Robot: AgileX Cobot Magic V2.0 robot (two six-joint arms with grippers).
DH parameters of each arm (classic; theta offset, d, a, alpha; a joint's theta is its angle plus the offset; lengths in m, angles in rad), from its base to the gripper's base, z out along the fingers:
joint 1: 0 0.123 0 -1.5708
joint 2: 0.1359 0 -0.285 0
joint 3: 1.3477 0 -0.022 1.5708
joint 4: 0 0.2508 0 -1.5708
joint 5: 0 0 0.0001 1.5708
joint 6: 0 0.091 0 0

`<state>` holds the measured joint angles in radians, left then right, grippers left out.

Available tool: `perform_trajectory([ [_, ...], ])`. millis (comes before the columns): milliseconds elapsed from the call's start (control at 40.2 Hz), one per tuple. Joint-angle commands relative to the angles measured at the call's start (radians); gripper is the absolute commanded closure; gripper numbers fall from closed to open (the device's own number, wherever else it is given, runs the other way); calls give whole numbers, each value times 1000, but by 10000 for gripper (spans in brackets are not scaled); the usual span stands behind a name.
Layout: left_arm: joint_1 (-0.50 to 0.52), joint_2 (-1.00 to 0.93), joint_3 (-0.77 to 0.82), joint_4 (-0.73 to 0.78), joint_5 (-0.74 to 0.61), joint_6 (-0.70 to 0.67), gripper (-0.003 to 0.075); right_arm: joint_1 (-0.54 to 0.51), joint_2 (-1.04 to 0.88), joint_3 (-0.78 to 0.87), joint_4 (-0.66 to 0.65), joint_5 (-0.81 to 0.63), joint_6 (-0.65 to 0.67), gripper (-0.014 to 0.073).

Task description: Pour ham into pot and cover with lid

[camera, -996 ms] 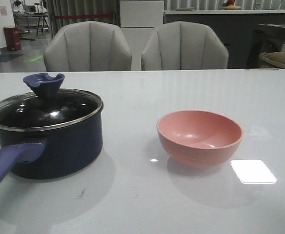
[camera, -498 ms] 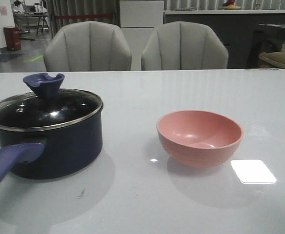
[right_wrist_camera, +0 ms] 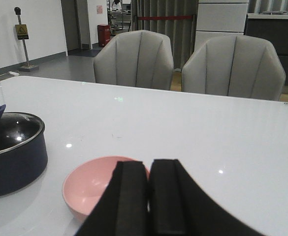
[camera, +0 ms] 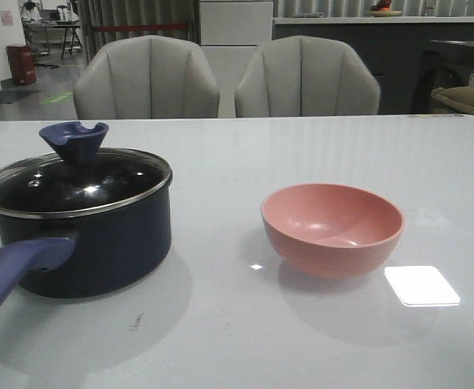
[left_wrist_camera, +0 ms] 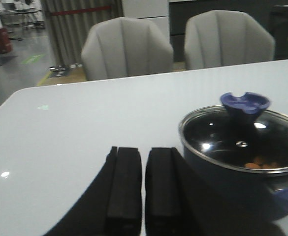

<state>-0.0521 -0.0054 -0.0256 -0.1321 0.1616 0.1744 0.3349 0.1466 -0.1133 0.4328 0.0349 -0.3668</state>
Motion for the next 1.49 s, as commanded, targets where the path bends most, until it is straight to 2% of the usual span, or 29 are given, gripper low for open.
perform_trajectory([
  [0,34,-20,23,-5,-162,-1,599,-1,8,-28,4,-84,-10,443],
  [75,36,-20,53,-5,-194,-1,599,-1,8,-28,4,-84,-10,443],
  [548,34,-20,51,6,-184,-14,599,-1,8,-28,4,-84,-10,443],
  [722,34,-20,51,75,-184,-174,599,-1,8,-28,4,-84,-10,443],
  [1469,34,-18,51,77,-184,-174,599,-1,8,-28,4,-84,-10,443],
])
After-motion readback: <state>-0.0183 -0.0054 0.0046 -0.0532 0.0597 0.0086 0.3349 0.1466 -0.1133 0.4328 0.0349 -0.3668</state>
